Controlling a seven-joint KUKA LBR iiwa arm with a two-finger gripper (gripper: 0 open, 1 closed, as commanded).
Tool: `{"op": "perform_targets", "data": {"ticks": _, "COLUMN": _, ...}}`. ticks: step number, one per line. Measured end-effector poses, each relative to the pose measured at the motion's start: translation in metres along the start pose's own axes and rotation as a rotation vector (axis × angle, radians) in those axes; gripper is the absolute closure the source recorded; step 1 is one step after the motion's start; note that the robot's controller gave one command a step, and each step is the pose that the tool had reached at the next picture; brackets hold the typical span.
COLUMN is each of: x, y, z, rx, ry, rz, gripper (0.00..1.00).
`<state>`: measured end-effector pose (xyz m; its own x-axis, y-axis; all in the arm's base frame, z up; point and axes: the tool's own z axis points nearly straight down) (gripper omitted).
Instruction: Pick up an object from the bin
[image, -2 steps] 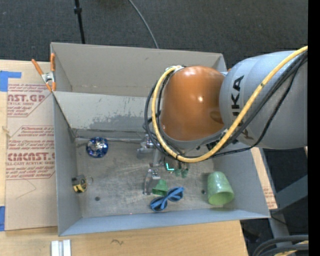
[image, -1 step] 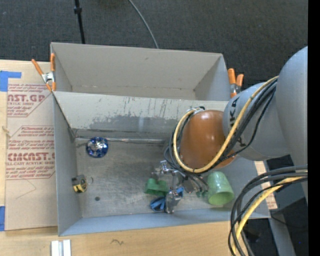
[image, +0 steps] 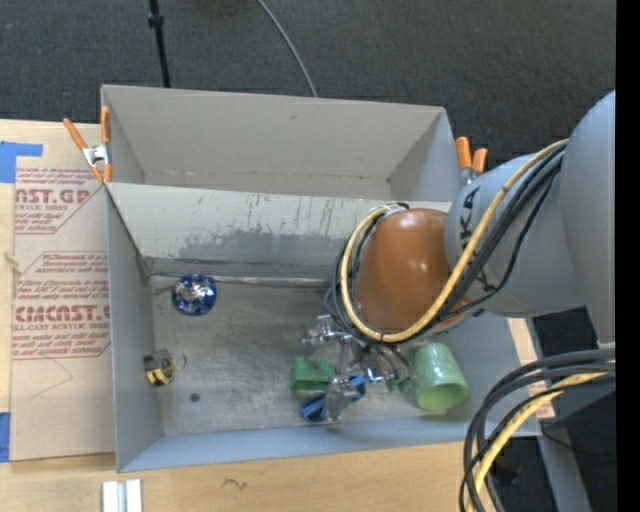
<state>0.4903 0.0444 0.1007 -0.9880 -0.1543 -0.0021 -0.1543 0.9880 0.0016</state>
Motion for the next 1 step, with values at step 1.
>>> {"op": "perform_targets", "data": {"ticks": 1, "x": 0.0085, "y": -0.0041, "z": -0.0071, "rx": 0.001, "ry": 0.003, "rz": 0.078, "gripper": 0.00}}
